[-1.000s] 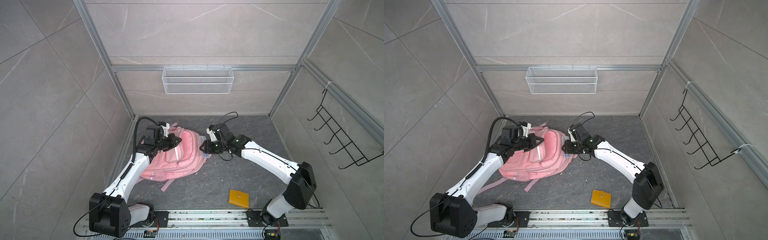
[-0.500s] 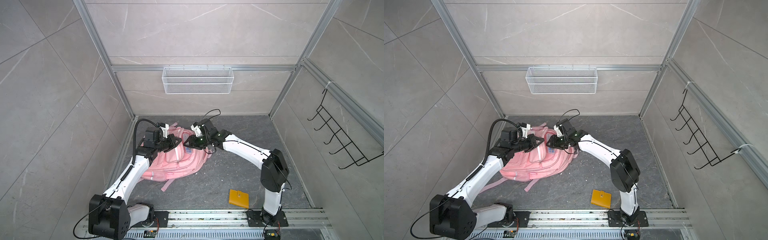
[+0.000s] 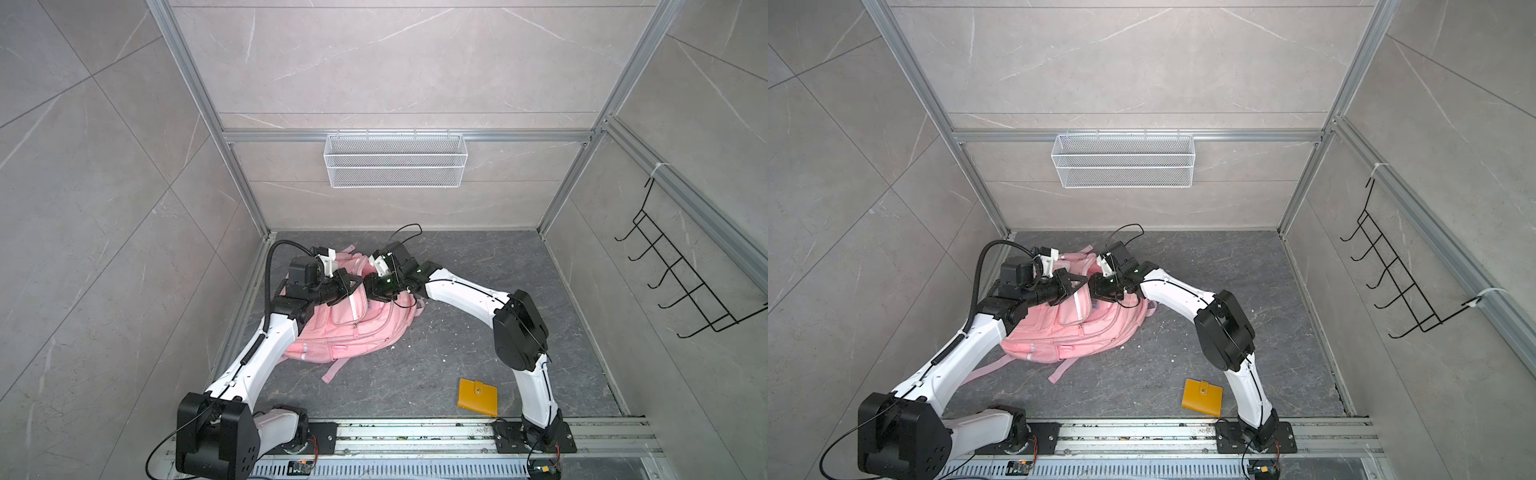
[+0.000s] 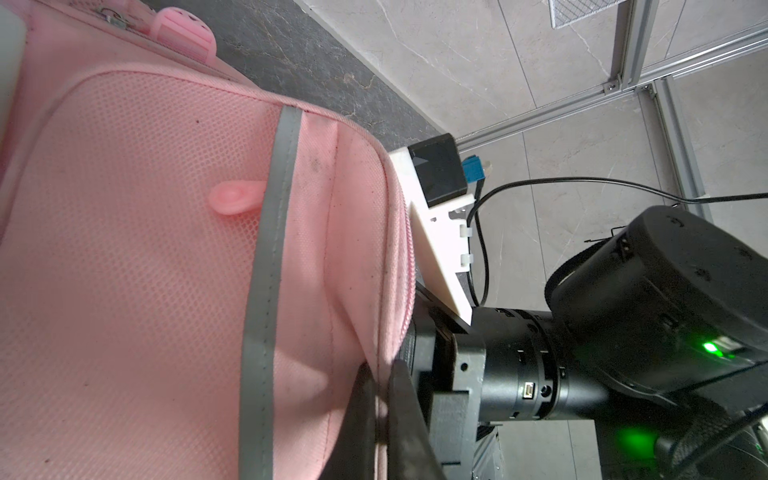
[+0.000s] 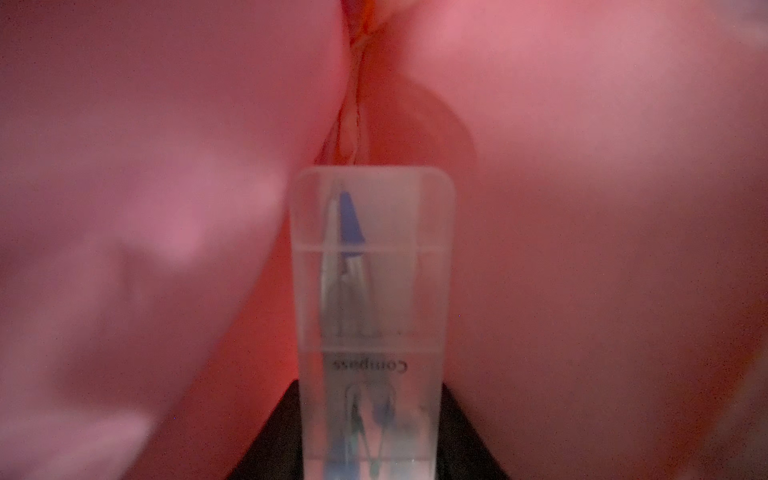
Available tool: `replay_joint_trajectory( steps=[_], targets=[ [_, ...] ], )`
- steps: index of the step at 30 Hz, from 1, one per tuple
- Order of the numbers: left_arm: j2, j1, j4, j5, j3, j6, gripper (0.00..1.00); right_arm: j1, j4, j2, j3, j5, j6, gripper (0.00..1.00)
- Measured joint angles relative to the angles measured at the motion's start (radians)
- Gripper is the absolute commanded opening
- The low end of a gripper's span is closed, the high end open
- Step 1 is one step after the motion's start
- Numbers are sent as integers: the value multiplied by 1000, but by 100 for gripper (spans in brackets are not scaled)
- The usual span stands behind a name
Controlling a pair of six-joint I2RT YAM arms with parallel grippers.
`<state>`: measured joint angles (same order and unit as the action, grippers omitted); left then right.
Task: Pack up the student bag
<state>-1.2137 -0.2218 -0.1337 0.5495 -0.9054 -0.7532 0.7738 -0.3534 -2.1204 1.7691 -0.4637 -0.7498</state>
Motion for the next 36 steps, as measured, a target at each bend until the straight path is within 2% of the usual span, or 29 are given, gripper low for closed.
replay_joint_trajectory(
  steps=[2,7,12,14,23,27,32,36],
  targets=[
    [0,0,1,-1,1,-2,0,0,1,0,0,-2,0,20],
    [2,0,1,-6,1,-6,0,0,0,1,1,5,5,53],
    [2,4,9,-11,1,-6,0,-5,-9,32,-11,37,32,72],
    [2,7,14,-14,1,-6,0,-8,-21,68,-29,57,38,89],
    [-2,15,35,-13,1,-6,0,-18,-95,220,-84,121,62,91],
    [-21,12,35,2,1,-6,0,-8,-166,372,-163,138,110,92],
    [-33,11,37,13,1,-5,0,-2,-338,660,-385,229,124,93],
    [-37,11,38,26,1,-1,0,-2,-461,850,-658,300,26,93]
  ],
)
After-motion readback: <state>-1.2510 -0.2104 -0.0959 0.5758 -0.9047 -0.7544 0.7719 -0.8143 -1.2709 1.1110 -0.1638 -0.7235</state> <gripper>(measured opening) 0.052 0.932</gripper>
